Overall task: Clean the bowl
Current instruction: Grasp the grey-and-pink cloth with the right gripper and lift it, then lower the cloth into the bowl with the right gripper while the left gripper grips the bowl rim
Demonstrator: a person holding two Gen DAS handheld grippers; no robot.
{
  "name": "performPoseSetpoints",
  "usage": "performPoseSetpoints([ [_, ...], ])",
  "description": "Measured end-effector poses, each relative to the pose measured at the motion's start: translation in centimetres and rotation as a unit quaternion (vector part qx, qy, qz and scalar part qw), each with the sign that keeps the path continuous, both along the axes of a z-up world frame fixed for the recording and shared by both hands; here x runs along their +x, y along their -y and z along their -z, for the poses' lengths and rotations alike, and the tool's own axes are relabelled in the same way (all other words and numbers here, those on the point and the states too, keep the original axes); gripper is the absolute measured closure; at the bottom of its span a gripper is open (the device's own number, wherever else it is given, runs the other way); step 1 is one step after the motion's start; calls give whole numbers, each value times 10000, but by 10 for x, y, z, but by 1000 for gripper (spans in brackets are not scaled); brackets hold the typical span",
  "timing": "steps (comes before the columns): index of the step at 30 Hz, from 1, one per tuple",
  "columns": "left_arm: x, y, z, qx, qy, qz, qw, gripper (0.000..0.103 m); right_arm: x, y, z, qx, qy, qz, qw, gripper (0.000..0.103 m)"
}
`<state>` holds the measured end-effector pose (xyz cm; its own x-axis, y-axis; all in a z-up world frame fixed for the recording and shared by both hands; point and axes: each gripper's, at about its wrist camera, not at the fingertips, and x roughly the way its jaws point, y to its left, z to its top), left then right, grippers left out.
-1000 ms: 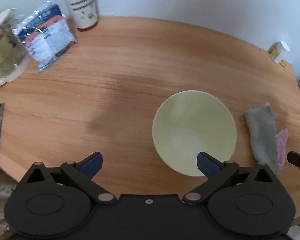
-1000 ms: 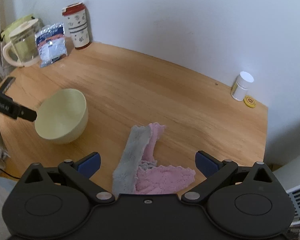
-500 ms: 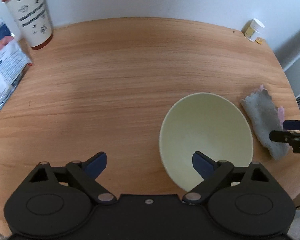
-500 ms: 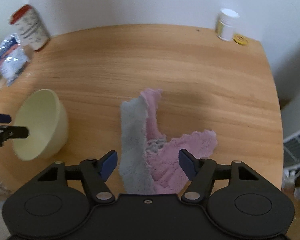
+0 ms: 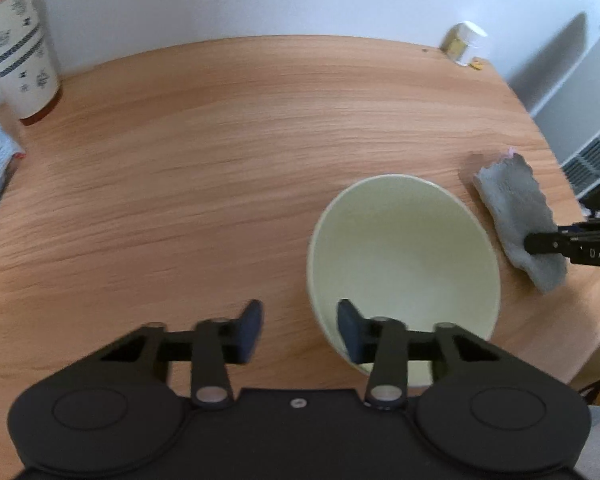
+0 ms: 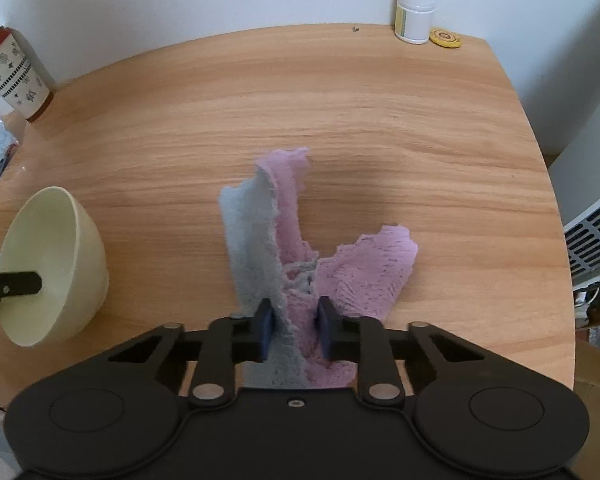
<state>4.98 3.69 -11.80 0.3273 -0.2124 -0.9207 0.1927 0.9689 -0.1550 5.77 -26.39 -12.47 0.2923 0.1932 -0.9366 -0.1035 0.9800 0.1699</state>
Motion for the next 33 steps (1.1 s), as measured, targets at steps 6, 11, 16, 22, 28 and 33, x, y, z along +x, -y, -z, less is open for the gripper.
performPoseSetpoints([
  [6,-3,-3,-2,-274,111,275,9992,83,-3,-8,-46,463,541,-35,9975,85],
  [11,-6,-5,-3,-313,172,484,9982,85,-7,-41,-86,1283,848,-448,9871,85],
  [16,-8,-12,-3,-450,205,736,9961,85,11,-84,-91,1412,853,-1154,9795,85],
  [22,-2,-11,-3,-505,262,1089,9924,85,29,-133,-66,1285,643,-1702,9749,85],
  [28,-1,-6,-2,-471,403,1398,9882,86,39,-146,-45,1291,405,-1821,9739,85],
  [33,-5,-7,-4,-327,513,1633,9847,86,44,-150,-36,1246,261,-1823,9750,85],
])
